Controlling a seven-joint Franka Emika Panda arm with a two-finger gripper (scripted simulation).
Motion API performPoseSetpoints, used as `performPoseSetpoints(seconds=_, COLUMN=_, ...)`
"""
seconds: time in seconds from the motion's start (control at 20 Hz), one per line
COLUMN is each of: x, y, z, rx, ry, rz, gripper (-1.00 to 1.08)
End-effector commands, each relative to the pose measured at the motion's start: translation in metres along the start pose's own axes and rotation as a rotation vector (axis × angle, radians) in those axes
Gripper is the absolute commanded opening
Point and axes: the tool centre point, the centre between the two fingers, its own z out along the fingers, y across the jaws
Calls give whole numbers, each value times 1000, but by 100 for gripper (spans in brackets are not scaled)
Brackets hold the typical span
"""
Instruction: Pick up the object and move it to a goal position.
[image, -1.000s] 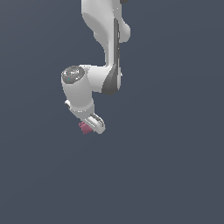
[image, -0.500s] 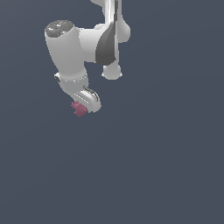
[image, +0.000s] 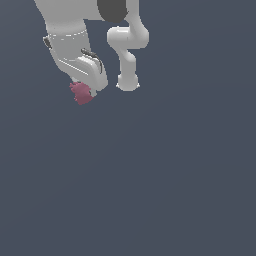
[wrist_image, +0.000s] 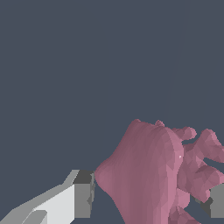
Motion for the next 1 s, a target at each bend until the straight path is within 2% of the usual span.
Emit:
performPoseSetpoints(seconds=0.0, x=-5, y=9, z=-28, rx=-1, ry=-1, rz=0, gripper=-100)
performPoseSetpoints(seconds=0.5, x=-19, y=34, z=-122, rx=-1, ry=0, rz=-1, gripper=-100)
performPoseSetpoints(seconds=0.95, x=-22, y=43, z=-162, rx=-1, ry=0, rz=-2, gripper=-100)
